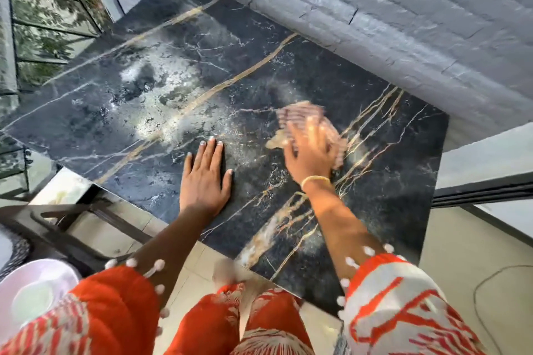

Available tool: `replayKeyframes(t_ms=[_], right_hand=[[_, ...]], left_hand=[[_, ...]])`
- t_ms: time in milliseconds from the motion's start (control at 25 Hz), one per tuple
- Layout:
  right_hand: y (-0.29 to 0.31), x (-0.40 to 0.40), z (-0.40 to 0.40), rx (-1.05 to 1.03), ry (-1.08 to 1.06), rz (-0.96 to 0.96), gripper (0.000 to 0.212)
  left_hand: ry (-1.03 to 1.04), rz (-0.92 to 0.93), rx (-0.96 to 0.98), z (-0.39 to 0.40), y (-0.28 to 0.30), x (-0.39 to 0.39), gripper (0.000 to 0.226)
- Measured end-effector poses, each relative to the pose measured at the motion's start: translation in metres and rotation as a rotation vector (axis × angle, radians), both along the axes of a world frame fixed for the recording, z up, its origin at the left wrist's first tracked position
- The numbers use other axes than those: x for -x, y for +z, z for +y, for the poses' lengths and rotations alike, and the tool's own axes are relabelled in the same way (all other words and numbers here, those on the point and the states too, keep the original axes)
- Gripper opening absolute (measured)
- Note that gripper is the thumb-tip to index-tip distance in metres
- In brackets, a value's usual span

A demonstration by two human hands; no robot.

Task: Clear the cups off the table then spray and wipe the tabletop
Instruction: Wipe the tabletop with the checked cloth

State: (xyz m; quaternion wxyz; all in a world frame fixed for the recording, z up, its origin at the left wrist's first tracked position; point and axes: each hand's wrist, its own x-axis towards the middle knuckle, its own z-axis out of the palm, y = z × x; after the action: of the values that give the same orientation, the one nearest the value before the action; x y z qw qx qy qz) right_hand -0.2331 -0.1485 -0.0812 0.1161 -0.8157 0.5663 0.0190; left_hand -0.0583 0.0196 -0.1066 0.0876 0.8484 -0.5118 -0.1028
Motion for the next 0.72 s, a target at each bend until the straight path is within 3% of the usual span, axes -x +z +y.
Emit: replayKeyframes(t_ms=[240,360,400,560,640,720], right_hand=[[-0.003,0.092,0.066,-0.018,-0.700,-0.024,0.054],[0.010,0.055,0.088,-0.018,-0.872,-0.360,0.052],[0.012,0.033,0.088,-0.065,-0.816,-0.442,0.051],[0.005,-0.042,0.100,-0.139,-0.280,-0.120,0.056],[-0.003,-0.040,0.117,-0.143,-0.033,-0.087,0.051],[-0.006,-0.005,0.125,-0.115,0.051,-0.063,0.052]], left_hand=[[0.013,0.007,-0.004,0.001,0.000,0.004,0.067],[0.025,-0.001,0.008,-0.001,-0.001,0.003,0.066],[0.023,0.000,0.012,-0.001,-0.002,0.002,0.066],[0.006,0.007,0.032,0.002,-0.003,0.002,0.065],[0.008,0.029,0.050,0.002,-0.001,0.002,0.065],[0.015,0.047,0.059,0.003,0.001,0.001,0.065]])
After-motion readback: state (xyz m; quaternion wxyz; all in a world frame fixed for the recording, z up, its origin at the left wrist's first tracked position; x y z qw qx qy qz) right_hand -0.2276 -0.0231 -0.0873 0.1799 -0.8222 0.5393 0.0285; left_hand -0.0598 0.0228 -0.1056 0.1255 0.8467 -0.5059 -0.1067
